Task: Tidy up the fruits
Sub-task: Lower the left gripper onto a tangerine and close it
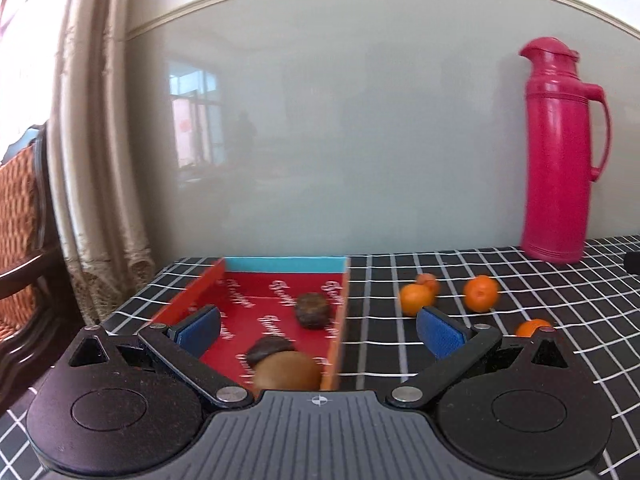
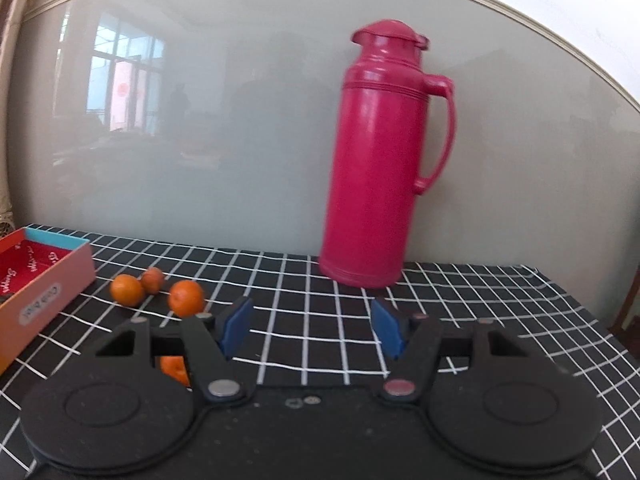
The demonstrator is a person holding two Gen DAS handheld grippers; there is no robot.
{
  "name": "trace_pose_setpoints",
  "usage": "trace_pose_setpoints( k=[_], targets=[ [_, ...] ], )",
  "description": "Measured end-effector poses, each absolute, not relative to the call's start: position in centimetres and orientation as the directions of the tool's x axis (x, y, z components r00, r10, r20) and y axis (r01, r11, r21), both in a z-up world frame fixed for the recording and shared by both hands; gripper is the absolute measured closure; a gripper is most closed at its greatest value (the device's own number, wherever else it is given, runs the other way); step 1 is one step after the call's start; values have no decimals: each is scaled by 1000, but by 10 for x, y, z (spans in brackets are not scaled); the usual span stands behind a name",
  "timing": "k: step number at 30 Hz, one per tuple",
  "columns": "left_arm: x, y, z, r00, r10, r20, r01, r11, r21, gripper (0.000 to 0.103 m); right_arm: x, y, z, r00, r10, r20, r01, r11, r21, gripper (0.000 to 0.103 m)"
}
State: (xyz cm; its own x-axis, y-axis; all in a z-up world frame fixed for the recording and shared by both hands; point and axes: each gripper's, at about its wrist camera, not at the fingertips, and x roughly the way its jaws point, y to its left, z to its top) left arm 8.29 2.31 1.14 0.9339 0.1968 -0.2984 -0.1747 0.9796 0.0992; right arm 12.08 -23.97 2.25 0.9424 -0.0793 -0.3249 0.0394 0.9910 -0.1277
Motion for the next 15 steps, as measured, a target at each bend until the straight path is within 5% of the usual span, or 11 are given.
trace_pose_setpoints(
  k=[15],
  targets=[
    [103, -43, -1, 943, 92, -321, -56, 991, 120, 0, 115, -302, 10, 923, -170, -346, 141, 984, -107, 38]
  ],
)
